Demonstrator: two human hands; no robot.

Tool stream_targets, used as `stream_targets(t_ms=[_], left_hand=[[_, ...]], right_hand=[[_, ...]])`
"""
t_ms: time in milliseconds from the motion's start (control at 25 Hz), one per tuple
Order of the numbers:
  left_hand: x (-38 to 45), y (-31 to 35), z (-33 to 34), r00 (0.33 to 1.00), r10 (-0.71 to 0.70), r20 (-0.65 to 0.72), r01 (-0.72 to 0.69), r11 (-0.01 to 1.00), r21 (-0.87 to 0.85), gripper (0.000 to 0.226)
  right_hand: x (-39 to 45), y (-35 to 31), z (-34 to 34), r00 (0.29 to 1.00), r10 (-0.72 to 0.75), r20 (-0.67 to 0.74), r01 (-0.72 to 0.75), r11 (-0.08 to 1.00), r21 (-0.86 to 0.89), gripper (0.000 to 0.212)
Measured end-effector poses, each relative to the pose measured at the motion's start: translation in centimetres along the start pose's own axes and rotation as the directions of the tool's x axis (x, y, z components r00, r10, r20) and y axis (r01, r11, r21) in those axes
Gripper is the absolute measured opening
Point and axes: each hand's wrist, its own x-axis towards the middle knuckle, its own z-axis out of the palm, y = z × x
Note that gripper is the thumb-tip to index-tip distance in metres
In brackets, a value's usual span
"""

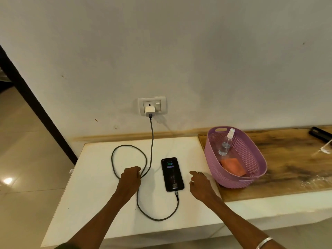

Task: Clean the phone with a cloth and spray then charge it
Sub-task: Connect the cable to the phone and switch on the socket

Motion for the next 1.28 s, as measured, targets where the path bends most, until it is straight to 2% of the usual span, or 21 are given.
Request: stream_targets(t_ms=[200,280,480,680,800,1040,1120,1280], left_hand=[[1.4,-0.1,0.6,0.999,-0.01,0.032,0.009,0.999,0.033,0.022],[2.0,0.0,0.8,0.999,-0.008,0.031,0.007,1.0,0.025,0.025],[3.0,0.0,1.7,0.997,-0.07,0.042,0.074,0.994,-0.085,0.029],[4.2,0.4,2.6,0.997,-0.074,0.006,0.074,0.984,-0.16,0.02],[4.5,0.4,2.9,0.996,-0.041,0.081,0.051,0.992,-0.118,0.02],[5.0,0.0,3.0,0.993,-0.034,0.11,0.048,0.991,-0.129,0.018],[5.0,0.1,2.5,0.995,-0.07,0.068,0.081,0.981,-0.178,0.014],[4.4,0.6,1.6,0.971,-0.115,-0.21,0.081,0.983,-0.163,0.014]], right_hand=[[-1.7,0.0,2.1,0.996,0.072,-0.044,-0.068,0.994,0.085,0.045],[-2.3,-0.4,2.7,0.994,0.095,-0.053,-0.086,0.986,0.143,0.052],[-3.1,-2.0,4.0,0.994,0.085,-0.073,-0.078,0.992,0.1,0.069],[-3.7,-3.0,5.0,0.99,0.098,-0.099,-0.089,0.991,0.097,0.067],[-3.7,-3.4,5.3,0.984,0.114,-0.136,-0.096,0.987,0.131,0.061],[-3.3,-3.7,5.2,0.979,0.136,-0.153,-0.11,0.98,0.164,0.056],[-3.3,-3.7,5.3,0.979,0.137,-0.15,-0.112,0.98,0.165,0.057],[-3.1,-3.5,5.4,0.976,0.152,-0.155,-0.125,0.977,0.172,0.057]])
